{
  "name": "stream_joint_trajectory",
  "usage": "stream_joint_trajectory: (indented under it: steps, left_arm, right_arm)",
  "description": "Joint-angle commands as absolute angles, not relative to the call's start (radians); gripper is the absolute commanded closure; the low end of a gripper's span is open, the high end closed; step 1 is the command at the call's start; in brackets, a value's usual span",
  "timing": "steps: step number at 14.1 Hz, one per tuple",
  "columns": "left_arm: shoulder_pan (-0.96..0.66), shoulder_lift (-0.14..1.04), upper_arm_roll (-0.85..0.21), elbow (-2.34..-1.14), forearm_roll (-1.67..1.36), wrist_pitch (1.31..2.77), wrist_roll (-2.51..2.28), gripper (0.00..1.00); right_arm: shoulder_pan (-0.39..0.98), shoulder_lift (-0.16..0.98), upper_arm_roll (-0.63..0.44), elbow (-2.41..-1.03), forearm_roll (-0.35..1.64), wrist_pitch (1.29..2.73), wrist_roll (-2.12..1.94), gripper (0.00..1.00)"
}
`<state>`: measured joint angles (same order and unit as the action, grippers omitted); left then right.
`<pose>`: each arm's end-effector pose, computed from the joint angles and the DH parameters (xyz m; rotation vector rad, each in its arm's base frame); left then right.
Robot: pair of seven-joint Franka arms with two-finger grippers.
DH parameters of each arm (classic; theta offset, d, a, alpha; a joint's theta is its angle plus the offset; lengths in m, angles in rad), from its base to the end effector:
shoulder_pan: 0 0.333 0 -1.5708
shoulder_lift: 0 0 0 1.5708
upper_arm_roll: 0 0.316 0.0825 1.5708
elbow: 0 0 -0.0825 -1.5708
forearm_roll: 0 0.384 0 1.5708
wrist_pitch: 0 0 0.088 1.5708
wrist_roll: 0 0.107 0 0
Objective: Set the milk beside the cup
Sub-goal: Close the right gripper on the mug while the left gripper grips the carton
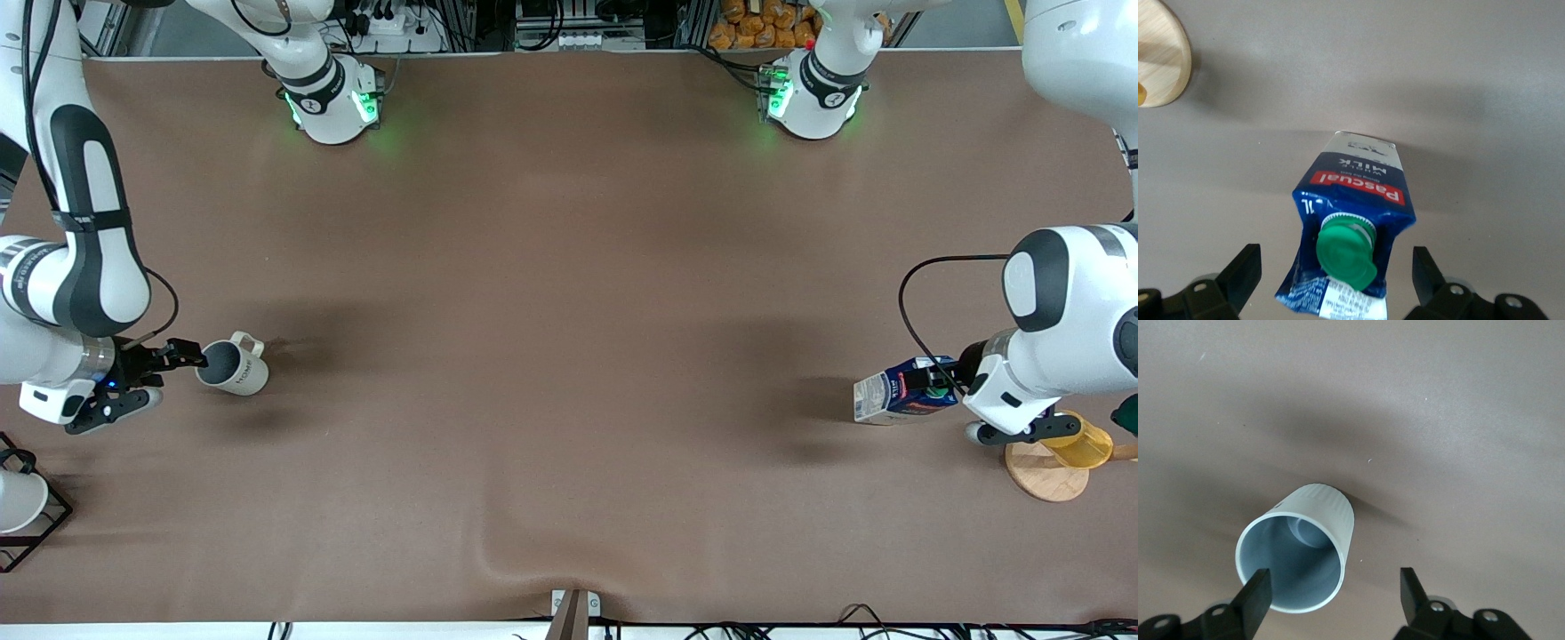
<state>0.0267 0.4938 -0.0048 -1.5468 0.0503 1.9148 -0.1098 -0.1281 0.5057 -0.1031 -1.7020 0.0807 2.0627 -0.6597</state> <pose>0.6758 0.0188 0.3547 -3.0815 -0.1730 0.1912 0.6398 -0.1398 0.2903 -2.9998 -0.5996 0.1842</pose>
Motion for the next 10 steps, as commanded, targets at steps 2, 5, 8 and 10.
stream_joint_trajectory:
  steps: [2,5,8,10]
  left_arm:
    - [0.028,0.512,-0.003,-1.534,0.043,1.925,-0.106,0.0]
    - [0.035,0.515,-0.003,-1.54,0.044,1.921,-0.101,0.25]
    - [0.034,0.515,-0.005,-1.54,0.044,1.914,-0.101,0.54]
    - [0.029,0.515,-0.005,-1.54,0.044,1.911,-0.103,0.62]
  right_arm:
    - [-0.143,0.5,-0.089,-1.785,0.075,2.184,-0.676,0.56]
    - [-0.144,0.503,-0.089,-1.786,0.075,2.189,-0.676,0.63]
    - [-0.146,0.505,-0.089,-1.786,0.075,2.201,-0.712,0.97]
    - [-0.146,0.503,-0.089,-1.786,0.075,2.198,-0.713,1.0]
